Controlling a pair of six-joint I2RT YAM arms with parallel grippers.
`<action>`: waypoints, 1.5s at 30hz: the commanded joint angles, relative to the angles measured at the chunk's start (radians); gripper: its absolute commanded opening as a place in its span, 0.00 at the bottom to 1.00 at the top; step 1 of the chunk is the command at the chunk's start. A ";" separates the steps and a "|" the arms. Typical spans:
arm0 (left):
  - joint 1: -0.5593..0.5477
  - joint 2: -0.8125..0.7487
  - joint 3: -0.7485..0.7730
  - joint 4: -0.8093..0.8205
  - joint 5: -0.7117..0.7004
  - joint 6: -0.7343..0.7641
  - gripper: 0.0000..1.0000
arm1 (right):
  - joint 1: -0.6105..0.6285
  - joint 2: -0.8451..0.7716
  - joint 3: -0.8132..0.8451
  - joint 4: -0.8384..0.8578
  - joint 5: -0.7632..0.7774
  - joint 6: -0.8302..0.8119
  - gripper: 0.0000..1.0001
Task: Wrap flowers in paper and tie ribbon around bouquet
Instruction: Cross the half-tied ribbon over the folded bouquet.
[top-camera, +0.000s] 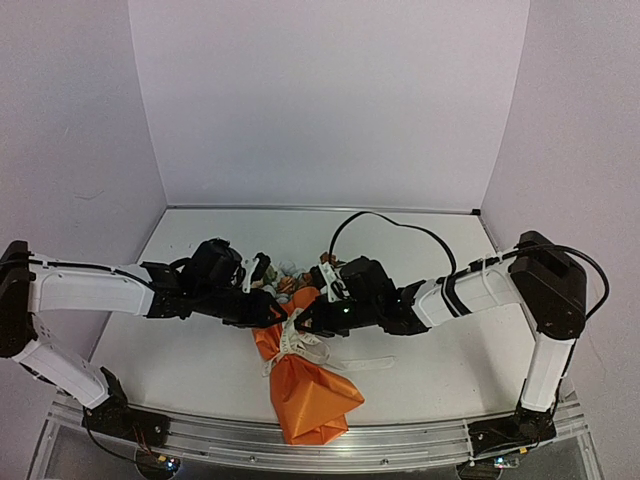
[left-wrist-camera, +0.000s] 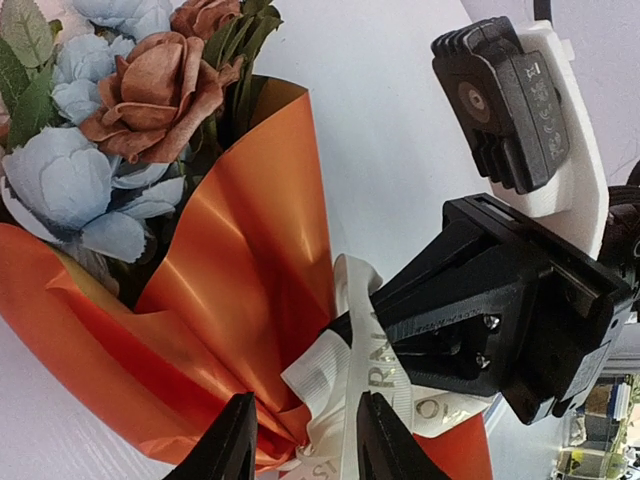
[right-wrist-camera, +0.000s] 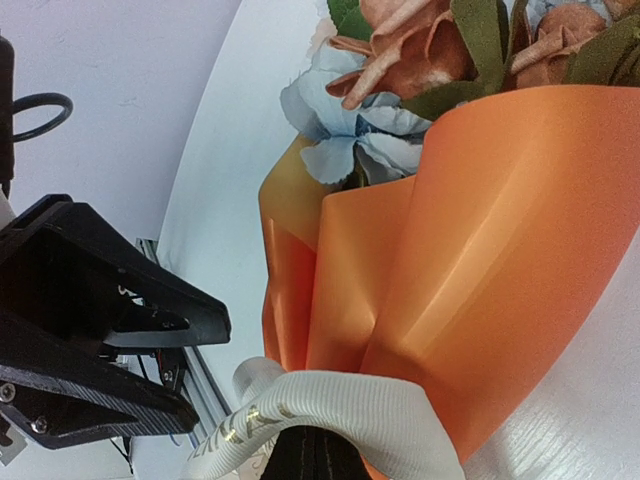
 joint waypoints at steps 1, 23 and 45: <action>0.015 0.025 -0.003 0.113 0.062 -0.039 0.36 | 0.004 0.010 0.016 0.029 -0.001 0.004 0.00; 0.034 0.081 0.002 0.117 0.107 -0.063 0.34 | 0.005 0.001 0.019 0.013 -0.002 -0.002 0.00; 0.034 0.127 0.018 0.163 0.169 -0.050 0.18 | 0.004 -0.012 0.024 -0.031 -0.002 -0.027 0.00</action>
